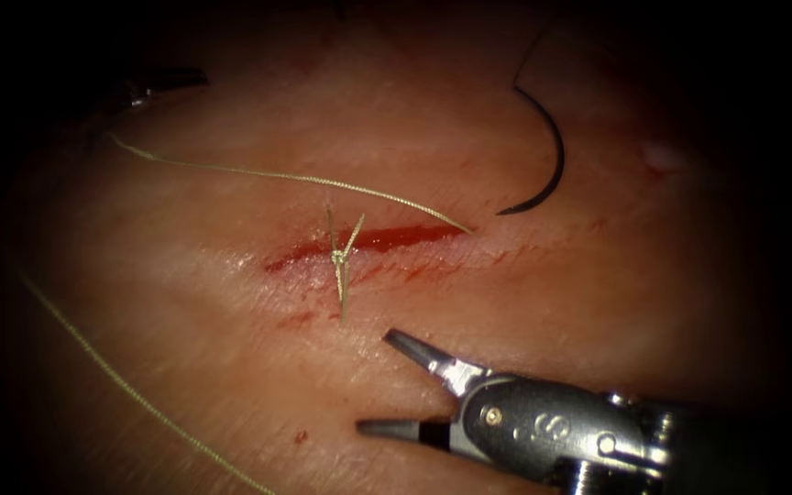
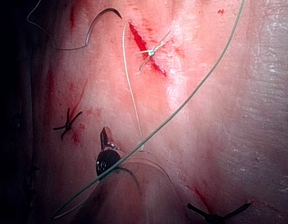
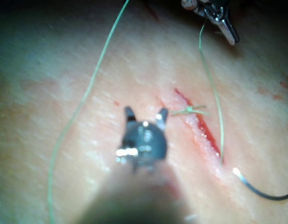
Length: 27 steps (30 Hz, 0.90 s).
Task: Wound Closure
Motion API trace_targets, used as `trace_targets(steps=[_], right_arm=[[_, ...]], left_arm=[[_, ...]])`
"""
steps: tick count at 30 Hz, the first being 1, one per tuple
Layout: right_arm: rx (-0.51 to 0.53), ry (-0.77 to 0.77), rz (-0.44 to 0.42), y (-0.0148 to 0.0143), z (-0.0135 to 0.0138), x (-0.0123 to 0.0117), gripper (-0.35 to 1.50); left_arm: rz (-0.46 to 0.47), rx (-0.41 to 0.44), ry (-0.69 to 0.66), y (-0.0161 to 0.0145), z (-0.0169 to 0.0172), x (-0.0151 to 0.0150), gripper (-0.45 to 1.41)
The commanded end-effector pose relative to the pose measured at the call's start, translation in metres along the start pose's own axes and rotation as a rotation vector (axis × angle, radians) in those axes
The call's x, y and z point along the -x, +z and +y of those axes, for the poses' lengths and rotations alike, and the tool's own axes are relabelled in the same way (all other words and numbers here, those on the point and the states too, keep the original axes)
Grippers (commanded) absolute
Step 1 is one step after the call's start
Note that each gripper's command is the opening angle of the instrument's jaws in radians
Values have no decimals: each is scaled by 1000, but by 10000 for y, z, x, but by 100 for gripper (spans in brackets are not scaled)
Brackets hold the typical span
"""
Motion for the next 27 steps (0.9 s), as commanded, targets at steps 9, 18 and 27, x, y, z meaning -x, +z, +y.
trace_targets(steps=[9,18,27], right_arm=[[-1,5,1,8,0,1,148],[-1,10,1,8,-1,2,148],[-1,16,1,8,-2,2,148]], left_arm=[[-186,-30,44,20,-5,23,108],[-114,4,-15,-6,6,-27,123],[-47,-1,-35,-42,10,-87,116]])
